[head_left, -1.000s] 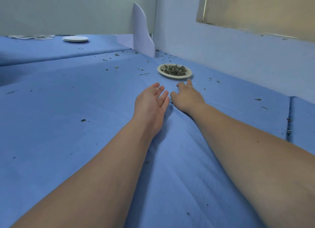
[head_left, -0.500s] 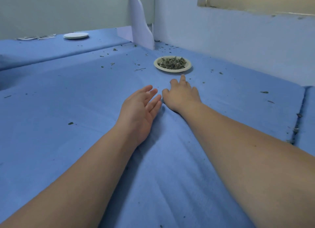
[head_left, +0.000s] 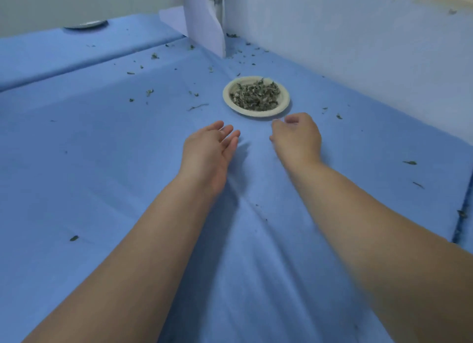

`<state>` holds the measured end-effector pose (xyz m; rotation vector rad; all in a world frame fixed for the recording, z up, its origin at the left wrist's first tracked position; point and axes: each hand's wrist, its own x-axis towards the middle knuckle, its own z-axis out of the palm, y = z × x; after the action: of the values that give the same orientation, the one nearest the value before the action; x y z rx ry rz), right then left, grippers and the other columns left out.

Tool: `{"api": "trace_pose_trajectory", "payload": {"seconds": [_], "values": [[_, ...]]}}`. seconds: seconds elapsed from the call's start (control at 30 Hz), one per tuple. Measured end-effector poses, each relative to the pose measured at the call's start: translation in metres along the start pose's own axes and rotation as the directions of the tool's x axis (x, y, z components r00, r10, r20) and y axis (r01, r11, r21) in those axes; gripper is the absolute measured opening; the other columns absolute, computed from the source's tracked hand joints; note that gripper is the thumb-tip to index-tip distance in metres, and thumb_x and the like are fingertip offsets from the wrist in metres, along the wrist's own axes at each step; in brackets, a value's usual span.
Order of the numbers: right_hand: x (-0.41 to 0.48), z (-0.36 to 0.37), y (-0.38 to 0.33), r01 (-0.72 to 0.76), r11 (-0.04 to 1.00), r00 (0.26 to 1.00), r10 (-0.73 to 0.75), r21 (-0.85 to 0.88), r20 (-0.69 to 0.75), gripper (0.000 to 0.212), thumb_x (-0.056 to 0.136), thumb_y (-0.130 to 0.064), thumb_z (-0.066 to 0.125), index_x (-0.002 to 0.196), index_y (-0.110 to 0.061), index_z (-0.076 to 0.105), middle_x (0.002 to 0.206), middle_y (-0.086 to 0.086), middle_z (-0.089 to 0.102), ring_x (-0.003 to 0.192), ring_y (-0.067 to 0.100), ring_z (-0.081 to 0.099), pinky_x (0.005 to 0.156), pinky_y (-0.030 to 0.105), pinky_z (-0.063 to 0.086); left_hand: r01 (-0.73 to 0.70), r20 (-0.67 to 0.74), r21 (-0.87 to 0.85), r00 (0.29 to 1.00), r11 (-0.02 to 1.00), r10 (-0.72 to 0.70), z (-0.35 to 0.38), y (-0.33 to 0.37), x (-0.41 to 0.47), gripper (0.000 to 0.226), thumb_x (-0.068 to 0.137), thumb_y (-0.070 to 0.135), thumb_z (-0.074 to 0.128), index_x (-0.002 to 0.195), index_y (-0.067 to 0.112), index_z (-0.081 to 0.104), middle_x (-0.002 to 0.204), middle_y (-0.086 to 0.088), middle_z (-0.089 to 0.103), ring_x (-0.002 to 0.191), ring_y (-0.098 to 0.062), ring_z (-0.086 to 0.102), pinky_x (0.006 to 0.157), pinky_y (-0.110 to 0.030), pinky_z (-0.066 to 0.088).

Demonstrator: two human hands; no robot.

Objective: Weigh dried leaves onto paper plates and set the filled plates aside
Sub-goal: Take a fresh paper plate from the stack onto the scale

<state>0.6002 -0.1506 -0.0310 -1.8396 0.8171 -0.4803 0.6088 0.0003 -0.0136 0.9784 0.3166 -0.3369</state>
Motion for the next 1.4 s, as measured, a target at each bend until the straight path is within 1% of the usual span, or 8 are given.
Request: {"api": "trace_pose_trajectory", "payload": {"seconds": [0.1, 0.27, 0.37, 0.5, 0.83, 1.03, 1.23, 1.4], "values": [[0.04, 0.008, -0.027, -0.385, 0.856, 0.917, 0.31, 0.346, 0.251, 0.017, 0.094, -0.025, 0.064, 0.094, -0.01, 0.055, 0.1, 0.018, 0.066, 0.08, 0.025, 0.074, 0.067, 0.035, 0.062, 0.012, -0.047, -0.028, 0.999, 1.0, -0.014, 0.029, 0.008, 0.039, 0.04, 0.104, -0.005, 0.038, 0.143, -0.004, 0.048, 0.14, -0.021, 0.057, 0.12, -0.028, 0.066, 0.098, -0.03, 0.056], [0.079, 0.034, -0.044, -0.543, 0.771, 0.804, 0.365, 0.331, 0.469, 0.016, 0.102, -0.025, 0.056, 0.098, -0.009, 0.053, 0.095, 0.024, 0.069, 0.069, 0.027, 0.073, 0.053, 0.032, 0.061, 0.046, -0.01, -0.103, 0.999, 0.994, -0.047, 0.04, 0.006, 0.077, 0.043, 0.102, -0.007, 0.034, 0.144, -0.005, 0.045, 0.132, -0.02, 0.06, 0.124, -0.03, 0.062, 0.105, -0.034, 0.052], [0.098, 0.047, -0.048, -0.543, 0.767, 0.807, 0.365, 0.342, 0.463, 0.016, 0.104, -0.019, 0.05, 0.097, -0.006, 0.053, 0.088, 0.021, 0.07, 0.068, 0.025, 0.071, 0.052, 0.033, 0.061, 0.056, 0.011, -0.154, 0.998, 0.987, -0.055, 0.037, 0.004, 0.089, 0.051, 0.101, -0.01, 0.033, 0.151, -0.003, 0.038, 0.147, -0.022, 0.051, 0.131, -0.033, 0.057, 0.106, -0.036, 0.05], [0.115, 0.07, -0.053, -0.511, 0.806, 0.825, 0.363, 0.298, 0.433, 0.016, 0.105, -0.006, 0.04, 0.094, -0.004, 0.051, 0.083, 0.016, 0.068, 0.063, 0.02, 0.07, 0.049, 0.029, 0.059, 0.113, 0.08, -0.28, 0.992, 0.953, -0.094, 0.033, 0.007, 0.101, 0.027, 0.103, -0.006, 0.04, 0.128, -0.004, 0.052, 0.14, -0.022, 0.051, 0.118, -0.036, 0.059, 0.101, -0.043, 0.052], [0.176, 0.107, -0.079, -0.506, 0.723, 0.859, 0.37, 0.47, 0.355, 0.028, 0.107, 0.0, 0.031, 0.089, 0.004, 0.052, 0.083, 0.017, 0.065, 0.105, 0.025, 0.071, 0.084, 0.032, 0.059, 0.189, 0.124, -0.509, 0.982, 0.84, -0.145, 0.021, 0.013, 0.109, 0.048, 0.103, -0.013, 0.036, 0.148, -0.001, 0.045, 0.153, -0.02, 0.047, 0.141, -0.035, 0.048, 0.108, -0.042, 0.046], [0.207, 0.127, -0.088, -0.459, 0.685, 0.888, 0.332, 0.566, 0.318, 0.031, 0.106, 0.003, 0.031, 0.127, 0.002, 0.054, 0.103, 0.02, 0.069, 0.106, 0.029, 0.071, 0.079, 0.036, 0.06, 0.237, 0.182, -0.581, 0.97, 0.778, -0.16, 0.02, 0.013, 0.113, 0.038, 0.103, -0.006, 0.042, 0.139, -0.002, 0.055, 0.141, -0.02, 0.058, 0.132, -0.035, 0.057, 0.103, -0.043, 0.05], [0.223, 0.144, -0.091, -0.427, 0.711, 0.904, 0.339, 0.559, 0.26, 0.037, 0.104, 0.004, 0.036, 0.136, -0.002, 0.054, 0.116, 0.018, 0.069, 0.098, 0.027, 0.072, 0.063, 0.037, 0.061, 0.23, 0.171, -0.59, 0.972, 0.774, -0.159, 0.018, 0.013, 0.115, 0.034, 0.102, -0.006, 0.044, 0.133, -0.003, 0.057, 0.136, -0.022, 0.061, 0.13, -0.035, 0.059, 0.104, -0.043, 0.05], [0.222, 0.138, -0.091, -0.404, 0.699, 0.914, 0.327, 0.591, 0.239, 0.035, 0.104, 0.0, 0.037, 0.134, -0.003, 0.054, 0.117, 0.017, 0.068, 0.103, 0.026, 0.071, 0.07, 0.035, 0.061, 0.234, 0.187, -0.556, 0.97, 0.797, -0.155, 0.023, 0.013, 0.11, 0.034, 0.103, -0.004, 0.044, 0.134, -0.003, 0.058, 0.135, -0.021, 0.062, 0.127, -0.034, 0.061, 0.103, -0.042, 0.051]]}}
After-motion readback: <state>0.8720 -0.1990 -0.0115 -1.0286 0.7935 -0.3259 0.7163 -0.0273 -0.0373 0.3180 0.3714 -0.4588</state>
